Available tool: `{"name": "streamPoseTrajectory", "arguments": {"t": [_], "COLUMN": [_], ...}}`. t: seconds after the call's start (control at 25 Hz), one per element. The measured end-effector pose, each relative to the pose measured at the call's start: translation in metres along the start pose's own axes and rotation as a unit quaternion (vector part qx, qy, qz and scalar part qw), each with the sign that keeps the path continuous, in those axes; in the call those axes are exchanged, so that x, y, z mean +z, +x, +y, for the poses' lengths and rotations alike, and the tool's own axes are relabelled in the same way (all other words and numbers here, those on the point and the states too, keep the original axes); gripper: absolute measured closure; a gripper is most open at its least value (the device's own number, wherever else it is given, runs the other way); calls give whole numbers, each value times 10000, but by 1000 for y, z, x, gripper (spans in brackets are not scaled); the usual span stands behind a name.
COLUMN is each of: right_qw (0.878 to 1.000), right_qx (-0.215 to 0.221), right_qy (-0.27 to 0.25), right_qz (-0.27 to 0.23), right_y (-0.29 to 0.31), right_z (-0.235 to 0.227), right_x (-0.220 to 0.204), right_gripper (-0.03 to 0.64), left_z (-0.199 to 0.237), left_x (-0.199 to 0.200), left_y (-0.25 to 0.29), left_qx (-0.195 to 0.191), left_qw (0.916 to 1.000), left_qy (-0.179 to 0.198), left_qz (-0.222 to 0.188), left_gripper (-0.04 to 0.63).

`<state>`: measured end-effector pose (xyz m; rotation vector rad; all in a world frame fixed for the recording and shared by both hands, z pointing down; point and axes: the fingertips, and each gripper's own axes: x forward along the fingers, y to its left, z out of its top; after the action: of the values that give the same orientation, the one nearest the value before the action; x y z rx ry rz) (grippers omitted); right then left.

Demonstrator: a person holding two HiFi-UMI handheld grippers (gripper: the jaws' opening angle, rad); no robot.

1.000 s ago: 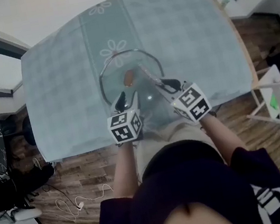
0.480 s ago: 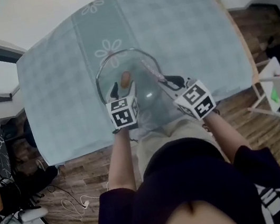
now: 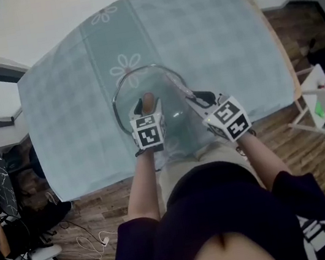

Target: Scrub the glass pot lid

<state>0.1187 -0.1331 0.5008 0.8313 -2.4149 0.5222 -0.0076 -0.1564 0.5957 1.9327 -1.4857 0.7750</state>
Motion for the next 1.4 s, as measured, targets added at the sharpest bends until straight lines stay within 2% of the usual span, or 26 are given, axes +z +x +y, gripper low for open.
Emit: {"name": "streamPoseTrajectory", "arguments": {"t": [0.16,0.32,0.48,0.92,1.4], "right_qw": [10000,9999,9998,9998,9981], "right_qx": [-26,-100,-169,-197,-573], "right_qy": [38,92,104,24,85], "right_qz": [56,23,11,2,-193], "right_y": [3,4,6,4,-24], "right_z": [-4,-10,-16,-14,-37], "right_x": [0,2,3,0,-1], "right_gripper": [545,545,545,545,545], "left_z": [0,4,3,2,2], "left_x": [-1,1,2,1,4], "left_y": [8,11,12,11,8], "left_qx": [-11,135,115,4,-206], "left_qw": [10000,9996,9991,9993,9996], "left_qy": [38,233,413,353,136], "left_qz": [40,40,32,84,104], "left_gripper": [333,385,421,430,430]}}
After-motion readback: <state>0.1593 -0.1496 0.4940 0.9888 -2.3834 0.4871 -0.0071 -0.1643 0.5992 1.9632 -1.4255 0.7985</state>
